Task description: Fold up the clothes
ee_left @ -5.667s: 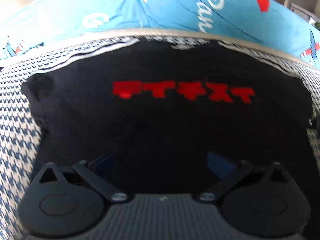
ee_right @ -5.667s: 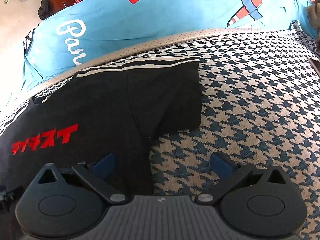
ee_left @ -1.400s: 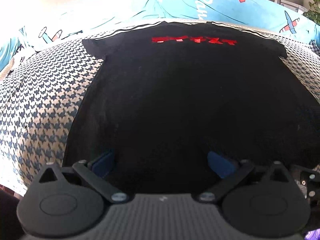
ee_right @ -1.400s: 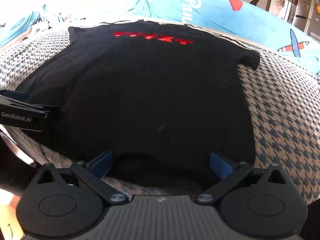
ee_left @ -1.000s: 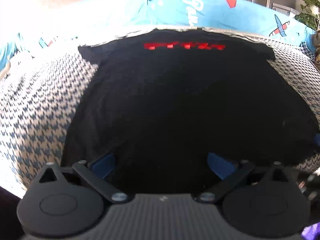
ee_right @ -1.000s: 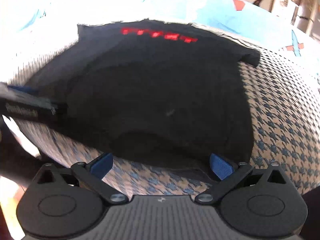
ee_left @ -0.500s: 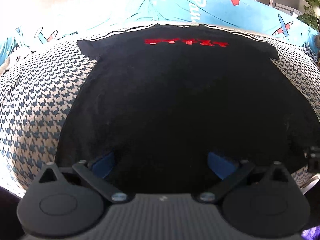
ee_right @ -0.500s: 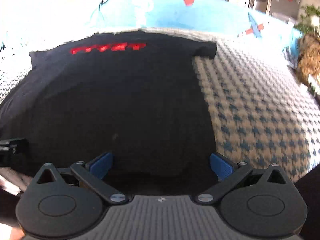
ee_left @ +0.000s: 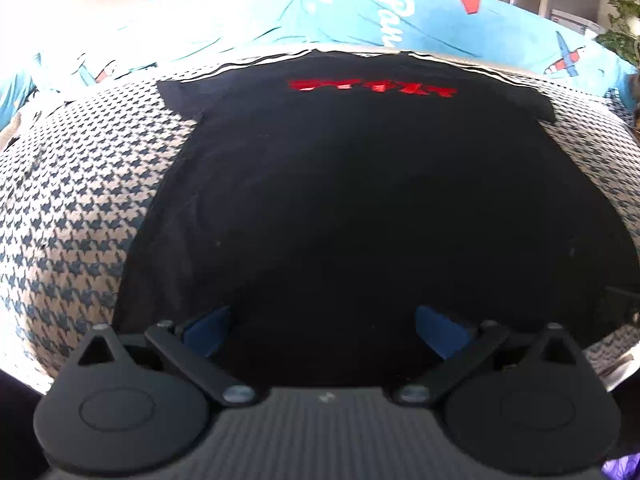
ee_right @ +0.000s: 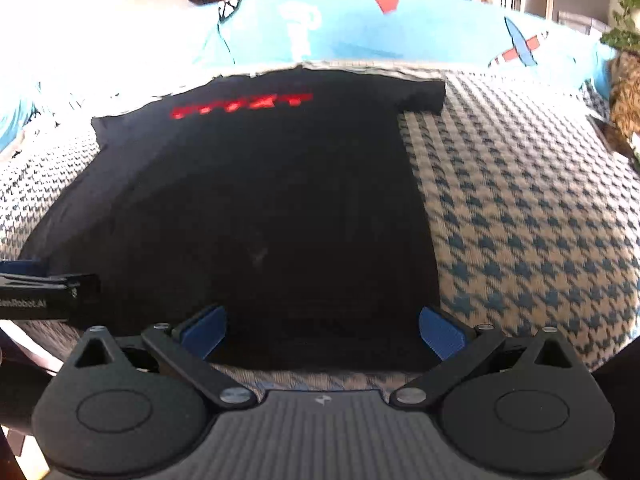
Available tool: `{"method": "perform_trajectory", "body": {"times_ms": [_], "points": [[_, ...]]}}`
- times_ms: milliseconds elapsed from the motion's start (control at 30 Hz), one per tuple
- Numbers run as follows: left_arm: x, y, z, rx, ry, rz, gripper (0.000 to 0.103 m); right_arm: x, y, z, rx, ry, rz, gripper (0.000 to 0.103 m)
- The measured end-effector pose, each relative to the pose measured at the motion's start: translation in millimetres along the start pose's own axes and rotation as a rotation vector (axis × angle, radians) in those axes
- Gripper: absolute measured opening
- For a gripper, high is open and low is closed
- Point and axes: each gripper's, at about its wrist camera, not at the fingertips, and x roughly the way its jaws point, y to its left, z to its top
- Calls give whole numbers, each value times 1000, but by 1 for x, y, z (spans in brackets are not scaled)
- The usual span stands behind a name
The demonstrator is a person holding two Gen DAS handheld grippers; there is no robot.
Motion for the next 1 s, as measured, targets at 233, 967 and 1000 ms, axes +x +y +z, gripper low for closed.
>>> {"method": "perform_trajectory", "body": {"times_ms": [233,967,1000], "points": [[0,4,1,-21,4,18,103,18,9,-1,-44,52,-79,103],[34,47,42,-213,-77,177,103,31,33,25,-57,-44,-24,103],[35,48,42,-211,-80,189,103,37,35,25,-62,-23,-24,103]]}}
